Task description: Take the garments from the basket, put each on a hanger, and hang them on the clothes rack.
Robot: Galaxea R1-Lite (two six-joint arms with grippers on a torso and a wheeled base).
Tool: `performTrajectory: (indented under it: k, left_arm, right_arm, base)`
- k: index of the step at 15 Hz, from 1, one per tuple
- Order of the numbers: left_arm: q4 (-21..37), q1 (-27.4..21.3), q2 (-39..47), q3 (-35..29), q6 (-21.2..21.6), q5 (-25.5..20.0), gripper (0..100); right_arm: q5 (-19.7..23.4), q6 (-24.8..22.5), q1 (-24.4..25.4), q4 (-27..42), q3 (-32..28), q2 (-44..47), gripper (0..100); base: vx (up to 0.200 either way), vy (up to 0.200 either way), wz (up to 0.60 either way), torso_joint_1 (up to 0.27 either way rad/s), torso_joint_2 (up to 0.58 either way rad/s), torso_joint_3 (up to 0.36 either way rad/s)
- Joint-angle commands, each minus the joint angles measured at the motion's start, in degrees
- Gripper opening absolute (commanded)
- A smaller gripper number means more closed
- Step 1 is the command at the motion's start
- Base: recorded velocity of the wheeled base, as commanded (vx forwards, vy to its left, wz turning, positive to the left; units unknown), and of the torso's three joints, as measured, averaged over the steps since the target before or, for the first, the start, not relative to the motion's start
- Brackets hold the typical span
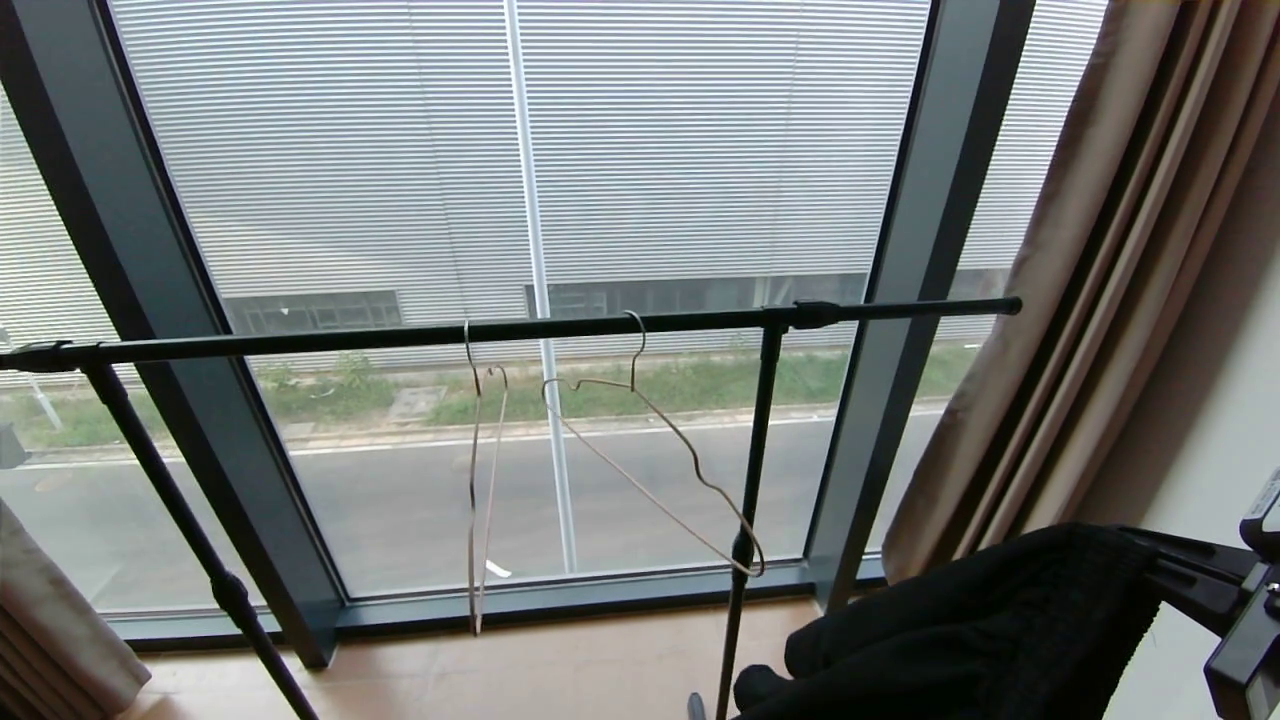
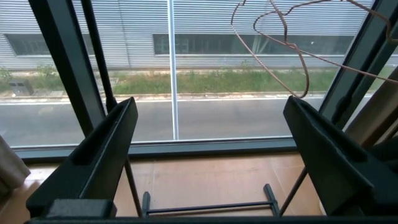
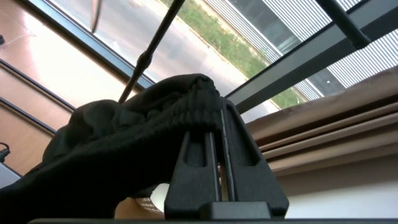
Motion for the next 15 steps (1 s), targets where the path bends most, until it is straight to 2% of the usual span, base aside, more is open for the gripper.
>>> performTrajectory:
  k: [1, 8, 11, 15]
  left_arm:
    - [0.1, 0.0, 0.0, 0.0, 0.0, 0.0, 100]
    - [0.1, 0.0, 0.0, 0.0, 0.0, 0.0, 100]
    - [0.0, 0.0, 0.0, 0.0, 0.0, 0.0, 100]
    - [0.0, -0.1, 0.0, 0.0, 0.1, 0.0, 100]
  right_arm:
    - [0.0, -0.1, 0.1, 0.0, -0.2, 0.3, 0]
    - [-0.2, -0.1, 0.0, 0.0, 0.0, 1.0, 0]
    - [-0.3, -0.1, 0.0, 0.0, -0.2, 1.5, 0]
    - [-1.0, -0.1, 0.0, 0.0, -0.3, 2.4, 0]
  base:
    - [-0.200, 0.000, 0.00, 0.002, 0.00, 0.002]
    - [-0.200, 0.000, 0.00, 0.002, 0.00, 0.000]
    - [0.000, 0.200, 0.00, 0.001, 0.00, 0.002]
    - [0.000, 0.000, 0.00, 0.000, 0.00, 0.000]
